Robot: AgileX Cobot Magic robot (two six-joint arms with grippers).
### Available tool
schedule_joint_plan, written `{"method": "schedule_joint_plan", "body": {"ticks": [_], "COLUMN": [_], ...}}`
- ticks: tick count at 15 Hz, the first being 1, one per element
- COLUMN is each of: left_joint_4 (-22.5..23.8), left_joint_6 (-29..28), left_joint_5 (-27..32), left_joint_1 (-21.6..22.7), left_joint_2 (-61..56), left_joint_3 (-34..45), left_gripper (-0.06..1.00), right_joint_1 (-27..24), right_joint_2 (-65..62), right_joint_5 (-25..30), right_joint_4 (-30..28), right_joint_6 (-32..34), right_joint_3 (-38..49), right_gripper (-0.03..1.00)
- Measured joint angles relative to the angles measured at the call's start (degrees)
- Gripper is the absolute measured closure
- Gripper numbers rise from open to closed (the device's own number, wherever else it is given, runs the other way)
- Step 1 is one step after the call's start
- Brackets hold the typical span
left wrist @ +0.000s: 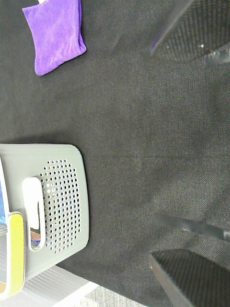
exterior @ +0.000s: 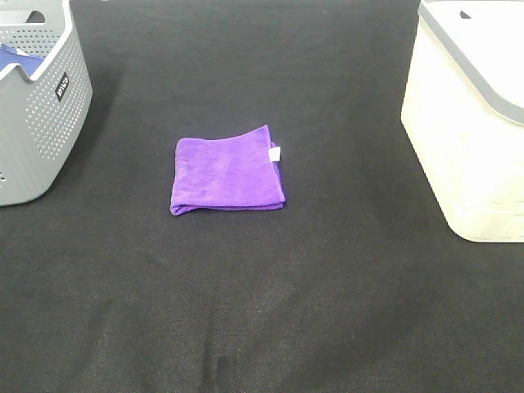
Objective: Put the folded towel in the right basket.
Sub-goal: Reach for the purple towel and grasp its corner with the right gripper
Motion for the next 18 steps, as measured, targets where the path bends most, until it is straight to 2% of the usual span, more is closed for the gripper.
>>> {"method": "schedule_joint_plan", "body": {"ticks": [18], "left_joint_4": [0.0], "left_joint_6": [0.0], "left_joint_5": [0.0], "left_joint_1": [0.0], "left_joint_2": [0.0], "left_joint_3": [0.0], "left_gripper": [-0.05], "right_joint_1": [0.0], "right_joint_2": [0.0], "right_joint_5": [0.0], "right_joint_4": [0.0], "right_joint_6": [0.0], "right_joint_3": [0.0], "right_gripper": [0.01]}}
